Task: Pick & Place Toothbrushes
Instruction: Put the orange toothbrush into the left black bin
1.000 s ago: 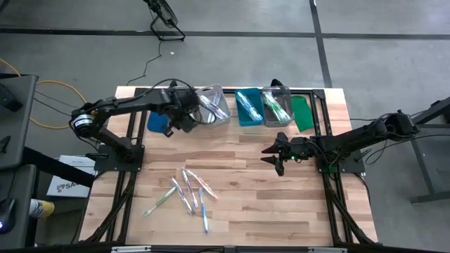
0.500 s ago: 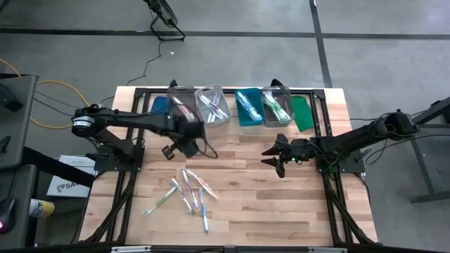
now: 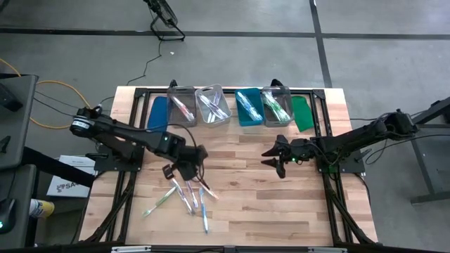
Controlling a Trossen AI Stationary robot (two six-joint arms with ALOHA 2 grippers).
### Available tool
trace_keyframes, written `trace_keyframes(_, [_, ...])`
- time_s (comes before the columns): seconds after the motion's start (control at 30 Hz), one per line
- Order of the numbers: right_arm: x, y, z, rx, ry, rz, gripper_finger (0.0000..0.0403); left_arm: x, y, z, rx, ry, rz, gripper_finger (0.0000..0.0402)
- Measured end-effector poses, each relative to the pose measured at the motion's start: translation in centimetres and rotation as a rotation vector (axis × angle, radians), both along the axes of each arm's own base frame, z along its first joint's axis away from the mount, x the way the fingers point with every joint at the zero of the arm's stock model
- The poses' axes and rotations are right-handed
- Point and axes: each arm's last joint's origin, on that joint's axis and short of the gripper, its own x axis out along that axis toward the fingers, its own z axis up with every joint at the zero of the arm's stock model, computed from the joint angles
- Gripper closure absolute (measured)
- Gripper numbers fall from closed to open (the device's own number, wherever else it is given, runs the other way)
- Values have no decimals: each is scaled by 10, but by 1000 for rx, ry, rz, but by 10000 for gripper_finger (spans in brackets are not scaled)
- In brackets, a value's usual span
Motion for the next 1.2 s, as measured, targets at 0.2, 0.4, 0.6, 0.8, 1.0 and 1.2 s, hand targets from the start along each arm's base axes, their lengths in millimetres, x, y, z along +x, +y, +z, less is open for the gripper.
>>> trace_keyframes(0.2, [-1, 9, 0, -5, -1, 31, 247, 1, -14, -12, -20, -65, -36, 328])
trace_keyframes(0.4, [-3, 16, 0, -10, -6, 16, 247, 7, -17, -39, -63, -82, 48, 255])
trace_keyframes(0.6, [-3, 19, 1, -6, -21, 20, 247, 19, -20, -65, -68, -6, 105, 243])
trace_keyframes(0.8, [-3, 19, 2, -5, -26, 21, 247, 24, -23, -90, -91, 97, 140, 242])
trace_keyframes(1.0, [-3, 19, 1, -8, -21, 22, 247, 29, -23, -100, -80, 116, 188, 242])
trace_keyframes(1.2, [-3, 19, 1, -8, -20, 22, 247, 29, -23, -102, -76, 130, 193, 262])
